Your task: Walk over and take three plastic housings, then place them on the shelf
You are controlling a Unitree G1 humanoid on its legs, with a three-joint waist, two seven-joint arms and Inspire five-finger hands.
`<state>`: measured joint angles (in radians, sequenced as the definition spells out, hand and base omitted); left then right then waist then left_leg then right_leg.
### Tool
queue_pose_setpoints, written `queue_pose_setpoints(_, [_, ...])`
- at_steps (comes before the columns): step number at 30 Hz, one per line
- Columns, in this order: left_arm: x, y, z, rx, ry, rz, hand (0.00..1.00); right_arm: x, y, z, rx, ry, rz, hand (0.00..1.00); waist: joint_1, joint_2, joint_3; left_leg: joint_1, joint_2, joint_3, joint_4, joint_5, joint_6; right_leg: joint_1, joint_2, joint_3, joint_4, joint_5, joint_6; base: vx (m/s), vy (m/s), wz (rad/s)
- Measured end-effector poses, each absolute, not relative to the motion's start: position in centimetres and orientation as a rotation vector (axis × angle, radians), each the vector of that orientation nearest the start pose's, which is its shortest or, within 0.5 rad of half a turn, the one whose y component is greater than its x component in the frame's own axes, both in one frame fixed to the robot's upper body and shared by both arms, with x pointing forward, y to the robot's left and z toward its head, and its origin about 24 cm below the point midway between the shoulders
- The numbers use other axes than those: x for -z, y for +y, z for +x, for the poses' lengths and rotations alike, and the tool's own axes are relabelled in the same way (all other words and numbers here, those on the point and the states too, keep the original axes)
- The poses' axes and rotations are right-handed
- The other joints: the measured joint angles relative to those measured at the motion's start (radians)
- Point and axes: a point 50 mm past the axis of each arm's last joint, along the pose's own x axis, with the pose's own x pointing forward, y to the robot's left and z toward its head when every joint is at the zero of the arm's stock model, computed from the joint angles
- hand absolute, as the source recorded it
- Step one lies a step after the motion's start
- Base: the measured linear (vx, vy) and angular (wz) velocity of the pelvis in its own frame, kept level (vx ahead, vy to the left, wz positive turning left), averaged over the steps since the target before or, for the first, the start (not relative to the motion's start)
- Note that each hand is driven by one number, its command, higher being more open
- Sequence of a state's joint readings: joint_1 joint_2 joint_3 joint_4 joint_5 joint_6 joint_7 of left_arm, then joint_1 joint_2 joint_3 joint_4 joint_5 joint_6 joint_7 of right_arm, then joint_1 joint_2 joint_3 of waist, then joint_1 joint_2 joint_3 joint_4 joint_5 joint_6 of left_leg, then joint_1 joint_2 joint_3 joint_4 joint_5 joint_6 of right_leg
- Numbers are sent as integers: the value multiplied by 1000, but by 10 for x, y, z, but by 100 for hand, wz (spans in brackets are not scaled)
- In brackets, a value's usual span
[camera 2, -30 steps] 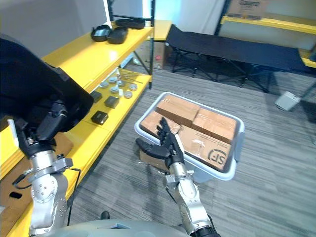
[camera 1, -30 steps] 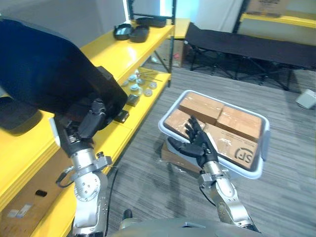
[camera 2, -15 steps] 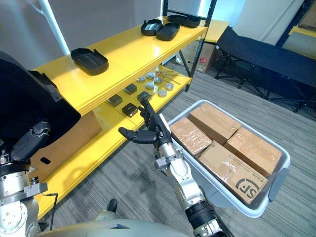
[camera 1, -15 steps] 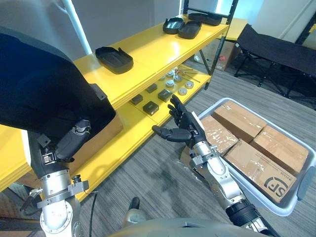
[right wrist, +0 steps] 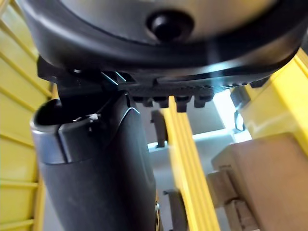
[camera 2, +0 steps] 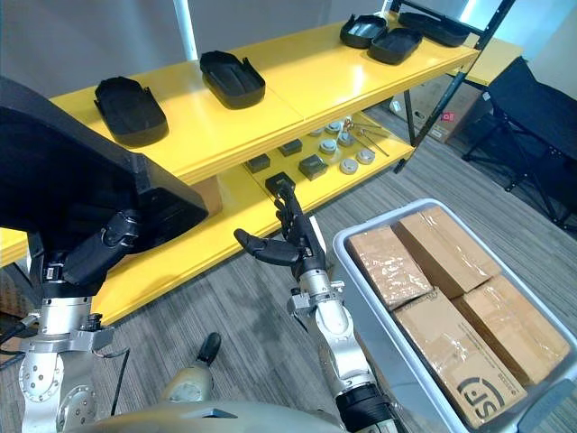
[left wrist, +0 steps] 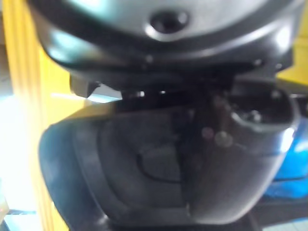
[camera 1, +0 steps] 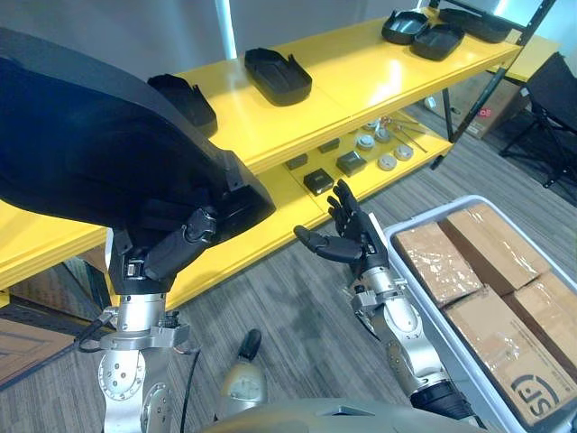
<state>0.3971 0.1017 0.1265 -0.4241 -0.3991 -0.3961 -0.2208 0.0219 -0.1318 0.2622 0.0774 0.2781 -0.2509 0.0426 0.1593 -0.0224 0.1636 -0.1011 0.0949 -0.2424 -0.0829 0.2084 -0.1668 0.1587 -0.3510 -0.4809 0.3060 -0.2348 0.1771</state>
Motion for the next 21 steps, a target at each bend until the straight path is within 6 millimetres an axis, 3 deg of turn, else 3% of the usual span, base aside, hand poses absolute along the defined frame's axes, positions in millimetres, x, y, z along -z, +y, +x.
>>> queue_pose_setpoints(1, [-101,205,163,-11,-482,-157,0,-42,-116,242,-280,-132,154,100,-4,14,14,-3,2,12,3,8,3,-3,2,14,-16,-17,43,-62,-57,-28])
queue_pose_setpoints(3, [-97,198,165,-10,-466,-190,0,-44,-121,244,-294,-148,127,100,-22,48,35,-24,4,34,44,5,13,-5,9,14,-5,-20,37,-136,-18,4])
queue_pose_setpoints(5, [-95,190,167,1,-454,-214,0,-44,-129,243,-298,-142,90,100,-31,73,48,-37,5,57,68,-18,72,-5,14,13,-4,-19,35,-169,27,12])
queue_pose_setpoints(6, [-95,189,167,5,-453,-218,0,-44,-130,243,-294,-143,88,100,-38,73,49,-48,6,67,75,-23,78,-6,15,9,-5,-17,32,-136,54,16])
queue_pose_setpoints(8, [-95,189,167,4,-452,-218,0,-45,-130,244,-285,-150,100,100,-33,64,58,-86,5,90,159,-45,50,-3,9,7,-9,-11,34,-34,59,2])
queue_pose_setpoints(10, [-96,192,166,-14,-458,-211,0,-49,-126,247,-292,-170,123,100,-13,47,87,-119,-6,110,294,-115,22,19,-3,23,-13,-5,44,32,81,-20])
queue_pose_setpoints(12, [-96,194,166,-30,-457,-206,0,-53,-120,247,-311,-199,151,100,3,28,103,-163,-16,110,414,-185,27,32,-10,21,-11,-3,48,59,109,-5])
queue_pose_setpoints(15, [-95,197,164,-43,-447,-182,0,-56,-115,247,-307,-227,177,100,26,22,109,-208,-54,116,606,-330,58,92,-38,9,-5,-1,31,99,180,9])
queue_pose_setpoints(17, [-97,202,163,-52,-455,-147,0,-57,-115,246,-304,-240,176,100,27,32,104,-210,-65,117,621,-357,74,63,-53,24,71,72,-78,94,237,30])
queue_pose_setpoints(18, [-101,207,163,-59,-469,-119,0,-58,-114,246,-304,-252,184,100,26,20,101,-201,-75,128,578,-358,78,20,-73,46,125,150,-147,111,278,38])
queue_pose_setpoints(19, [-105,212,164,-69,-487,-91,0,-62,-113,245,-303,-275,193,100,25,8,99,-200,-89,144,563,-365,101,-46,-100,98,205,237,-184,172,324,35])
queue_pose_setpoints(20, [-107,215,164,-82,-494,-78,0,-64,-113,245,-306,-289,192,100,24,14,102,-199,-90,145,561,-360,116,-75,-104,134,258,291,-181,195,322,43])
queue_pose_setpoints(21, [-111,221,163,-103,-503,-46,0,-65,-112,245,-306,-294,199,100,12,17,104,-181,-106,124,556,-349,140,-126,-103,201,360,367,-146,183,237,56])
